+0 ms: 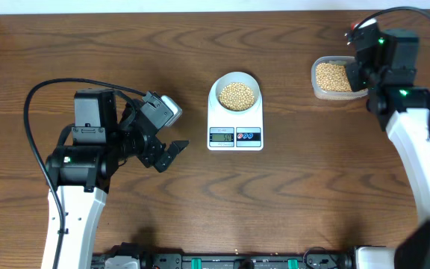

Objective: Scoop item into bowl and weigh 50g on scale
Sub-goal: 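Swing the right gripper with the scoop down to the table right of the tub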

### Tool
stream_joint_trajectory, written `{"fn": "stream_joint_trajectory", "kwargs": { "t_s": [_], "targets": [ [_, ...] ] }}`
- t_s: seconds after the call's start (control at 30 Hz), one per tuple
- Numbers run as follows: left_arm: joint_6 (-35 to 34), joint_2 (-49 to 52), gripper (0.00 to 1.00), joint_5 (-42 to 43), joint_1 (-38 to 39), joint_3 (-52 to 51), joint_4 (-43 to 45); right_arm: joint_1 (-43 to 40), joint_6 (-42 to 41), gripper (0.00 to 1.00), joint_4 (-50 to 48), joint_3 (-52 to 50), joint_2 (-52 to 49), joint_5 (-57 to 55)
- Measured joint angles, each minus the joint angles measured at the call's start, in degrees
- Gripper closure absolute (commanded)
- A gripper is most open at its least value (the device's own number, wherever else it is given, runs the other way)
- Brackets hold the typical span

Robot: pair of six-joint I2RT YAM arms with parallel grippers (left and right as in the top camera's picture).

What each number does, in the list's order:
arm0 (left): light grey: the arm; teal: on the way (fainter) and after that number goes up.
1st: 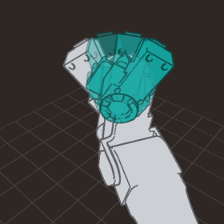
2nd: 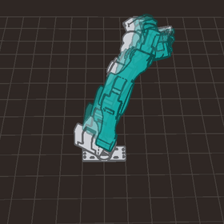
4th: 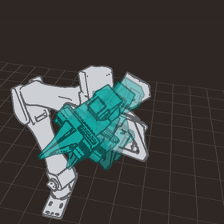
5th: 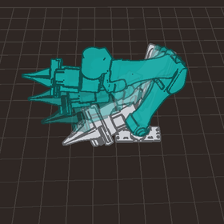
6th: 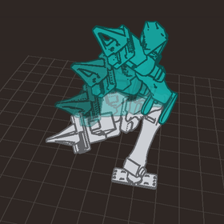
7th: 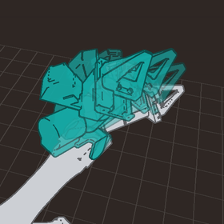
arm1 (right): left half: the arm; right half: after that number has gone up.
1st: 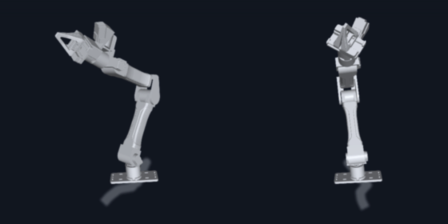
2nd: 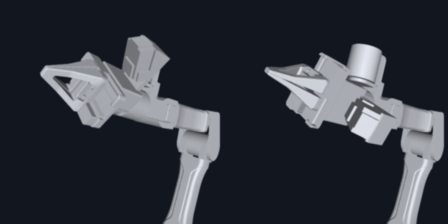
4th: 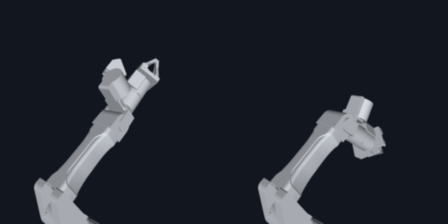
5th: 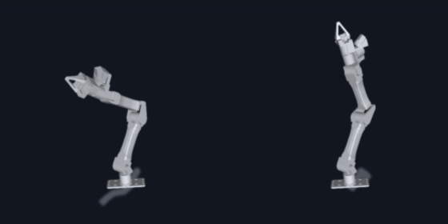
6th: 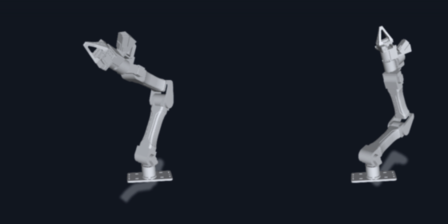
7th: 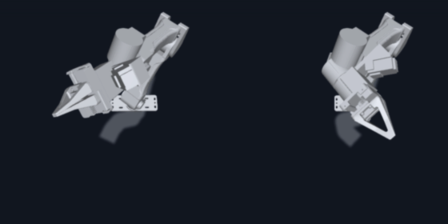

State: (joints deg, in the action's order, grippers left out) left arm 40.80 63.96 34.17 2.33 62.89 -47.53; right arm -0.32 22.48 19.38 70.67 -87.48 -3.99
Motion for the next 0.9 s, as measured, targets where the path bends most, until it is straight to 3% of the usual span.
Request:
{"fn": "stream_joint_trajectory", "kwargs": {
  "t_s": [0.23,0.63,0.9],
  "targets": [
    [0.0,0.0,0.02,0.0,0.0,0.0,0.0,-4.7,-8.8,0.99,2.4,0.0,10.0,8.2],
    [0.0,0.0,0.02,0.0,0.0,0.0,0.0,-25.7,-20.9,0.99,18.3,0.0,17.2,29.9],
    [0.0,0.0,0.02,0.0,0.0,0.0,0.0,-27.3,-22.3,0.99,22.9,-3.2,16.8,43.0]
  ]
}}
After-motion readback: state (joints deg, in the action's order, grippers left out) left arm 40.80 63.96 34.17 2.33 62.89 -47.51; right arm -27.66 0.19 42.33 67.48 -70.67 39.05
